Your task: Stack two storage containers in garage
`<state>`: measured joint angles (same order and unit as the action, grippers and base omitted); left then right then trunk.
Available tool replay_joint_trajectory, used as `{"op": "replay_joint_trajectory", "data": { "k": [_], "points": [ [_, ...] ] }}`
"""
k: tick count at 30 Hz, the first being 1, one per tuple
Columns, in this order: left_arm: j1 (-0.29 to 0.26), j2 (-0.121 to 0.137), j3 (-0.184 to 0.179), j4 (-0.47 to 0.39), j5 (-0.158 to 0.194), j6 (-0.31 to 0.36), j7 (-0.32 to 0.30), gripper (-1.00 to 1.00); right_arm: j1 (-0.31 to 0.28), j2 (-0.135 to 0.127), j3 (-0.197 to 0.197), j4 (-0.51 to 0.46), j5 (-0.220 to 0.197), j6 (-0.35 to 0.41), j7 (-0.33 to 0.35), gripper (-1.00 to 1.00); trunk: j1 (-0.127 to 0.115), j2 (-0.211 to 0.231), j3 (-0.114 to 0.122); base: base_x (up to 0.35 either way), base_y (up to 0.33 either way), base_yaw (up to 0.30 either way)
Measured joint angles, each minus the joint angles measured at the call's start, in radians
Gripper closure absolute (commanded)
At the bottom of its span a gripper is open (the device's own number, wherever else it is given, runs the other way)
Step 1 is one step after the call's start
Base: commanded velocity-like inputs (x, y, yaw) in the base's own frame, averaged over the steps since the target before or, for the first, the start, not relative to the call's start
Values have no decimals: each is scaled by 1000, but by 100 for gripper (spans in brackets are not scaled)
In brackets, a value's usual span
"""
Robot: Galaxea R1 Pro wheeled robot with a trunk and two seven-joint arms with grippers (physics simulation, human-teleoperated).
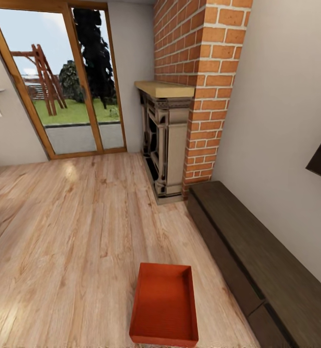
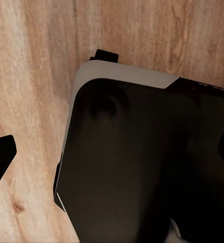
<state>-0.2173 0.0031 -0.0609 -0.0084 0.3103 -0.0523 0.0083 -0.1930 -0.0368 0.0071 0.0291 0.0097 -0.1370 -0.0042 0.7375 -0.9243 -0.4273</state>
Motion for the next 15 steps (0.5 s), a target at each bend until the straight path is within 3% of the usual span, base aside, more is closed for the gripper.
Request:
{"op": "replay_joint_trajectory", "data": {
  "k": [15],
  "points": [
    [0, 0, 0, 0, 0, 0, 0, -100, 0, 0, 0, 0, 0, 0, 0, -100, 0, 0, -24, 0, 0, 0]
  ]
}}
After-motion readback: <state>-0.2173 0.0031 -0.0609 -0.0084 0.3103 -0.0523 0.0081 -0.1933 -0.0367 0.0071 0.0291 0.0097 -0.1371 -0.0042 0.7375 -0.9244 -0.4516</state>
